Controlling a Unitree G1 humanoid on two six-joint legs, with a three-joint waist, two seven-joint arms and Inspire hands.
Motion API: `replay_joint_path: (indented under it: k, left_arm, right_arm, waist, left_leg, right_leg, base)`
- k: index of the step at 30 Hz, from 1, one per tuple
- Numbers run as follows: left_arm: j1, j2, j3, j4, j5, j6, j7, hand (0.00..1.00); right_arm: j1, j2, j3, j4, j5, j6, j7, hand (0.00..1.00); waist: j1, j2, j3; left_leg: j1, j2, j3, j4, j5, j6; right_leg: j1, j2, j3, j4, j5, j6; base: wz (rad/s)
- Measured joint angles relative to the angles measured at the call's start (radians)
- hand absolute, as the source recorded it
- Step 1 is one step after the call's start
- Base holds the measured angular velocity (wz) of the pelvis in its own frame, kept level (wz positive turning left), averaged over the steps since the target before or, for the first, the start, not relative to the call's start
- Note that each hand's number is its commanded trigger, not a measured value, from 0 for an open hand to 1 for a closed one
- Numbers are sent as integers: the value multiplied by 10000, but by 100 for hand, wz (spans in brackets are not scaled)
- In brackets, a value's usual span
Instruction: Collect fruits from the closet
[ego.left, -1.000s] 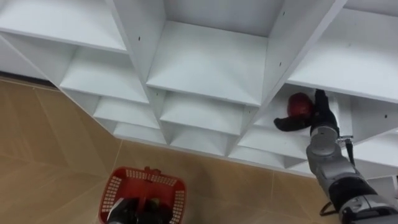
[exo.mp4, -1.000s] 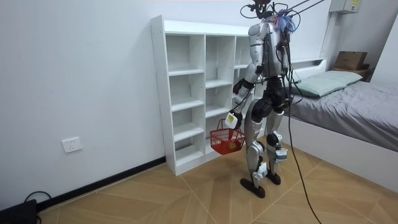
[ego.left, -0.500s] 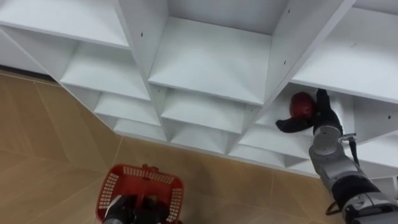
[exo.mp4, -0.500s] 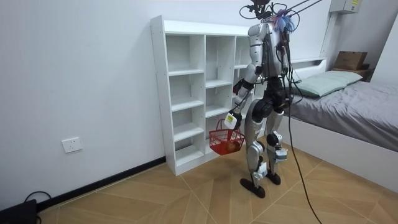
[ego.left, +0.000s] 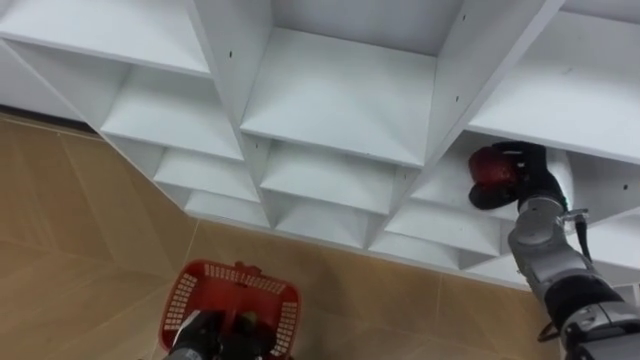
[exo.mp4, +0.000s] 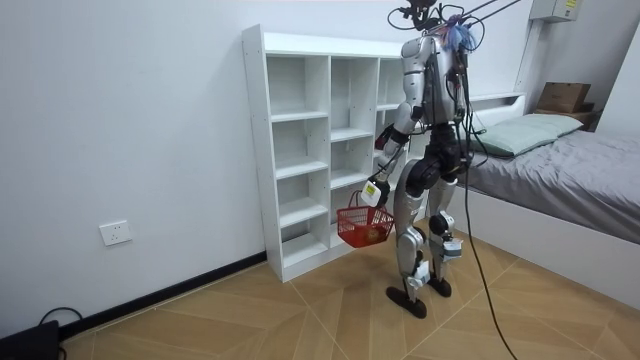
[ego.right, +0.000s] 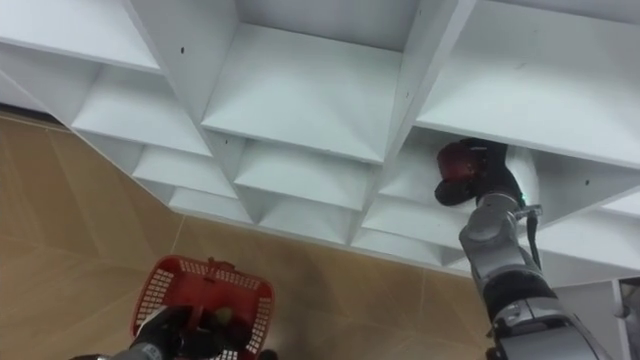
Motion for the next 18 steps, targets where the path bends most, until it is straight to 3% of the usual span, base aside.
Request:
replay_joint_path:
  k: [18]
  left_arm:
    - [28, 11, 2, 2, -3, 0, -10, 100]
  right_arm:
    - [0, -96, 56, -1, 6, 52, 347, 100]
  waist:
    - [146, 48, -29]
  left_leg:
    - [43, 2, 16, 5, 51, -7]
  right_leg:
    - [33, -5, 3, 27, 16, -27]
  base:
    - [0]
